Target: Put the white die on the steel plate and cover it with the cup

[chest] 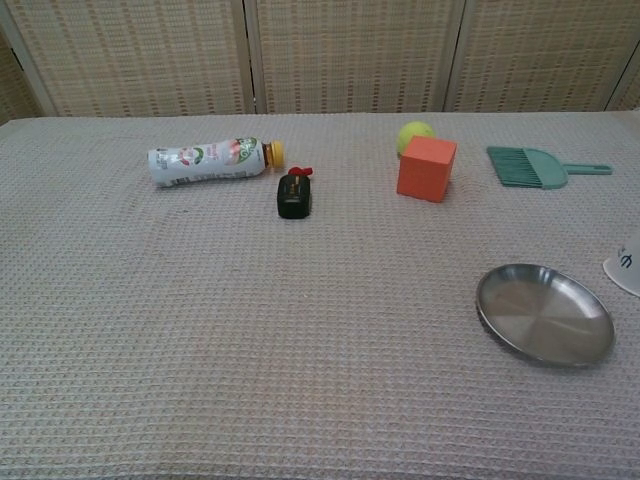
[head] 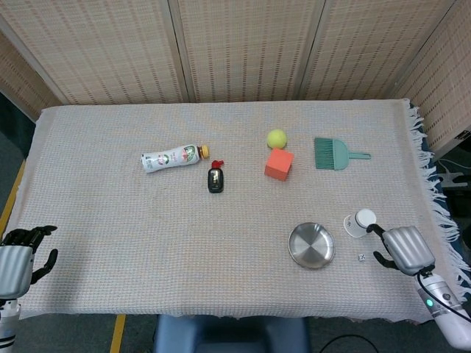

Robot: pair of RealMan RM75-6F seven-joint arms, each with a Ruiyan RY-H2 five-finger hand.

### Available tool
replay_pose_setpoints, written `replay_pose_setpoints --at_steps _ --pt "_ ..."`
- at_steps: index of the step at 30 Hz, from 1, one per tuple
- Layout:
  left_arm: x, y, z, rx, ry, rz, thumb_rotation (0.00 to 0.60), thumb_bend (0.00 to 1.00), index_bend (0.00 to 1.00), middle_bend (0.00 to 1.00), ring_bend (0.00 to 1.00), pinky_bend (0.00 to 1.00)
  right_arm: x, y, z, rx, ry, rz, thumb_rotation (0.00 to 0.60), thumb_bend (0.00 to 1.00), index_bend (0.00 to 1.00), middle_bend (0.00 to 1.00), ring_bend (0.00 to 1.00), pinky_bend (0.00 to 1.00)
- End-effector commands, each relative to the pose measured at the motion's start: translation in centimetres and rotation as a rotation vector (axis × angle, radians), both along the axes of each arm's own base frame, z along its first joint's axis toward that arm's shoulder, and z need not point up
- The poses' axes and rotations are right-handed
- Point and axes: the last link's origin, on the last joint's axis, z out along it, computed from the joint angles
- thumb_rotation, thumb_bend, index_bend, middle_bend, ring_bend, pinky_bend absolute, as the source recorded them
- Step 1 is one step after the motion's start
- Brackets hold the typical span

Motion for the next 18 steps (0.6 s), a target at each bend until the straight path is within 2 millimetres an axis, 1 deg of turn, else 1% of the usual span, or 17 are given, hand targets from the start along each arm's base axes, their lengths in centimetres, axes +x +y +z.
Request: replay_pose_setpoints --at_steps 1,9,18 --pt "0.0 0.0 0.0 -0.003 -0.002 0.000 0.600 0.37 0.31 0.38 0.39 0.31 -0.1 0.1 -0.2 0.017 -0.003 -0.015 0.600 0.22 0.34 0.82 0.71 0.98" --pt "0.1 0.0 0.0 -0.004 0.001 -0.002 0.600 0.37 0.32 0.38 0.39 0.31 -1.6 1.1 -0.6 0.044 0.013 -0.088 0.600 0.24 0.40 0.83 0.72 0.99" --pt "0.2 0.1 0.0 -0.007 0.011 -0.006 0.600 0.37 0.32 0.39 0.39 0.31 -3.5 1.4 -1.0 0.050 0.007 -0.144 0.600 0.24 0.41 0.83 0.72 0.99"
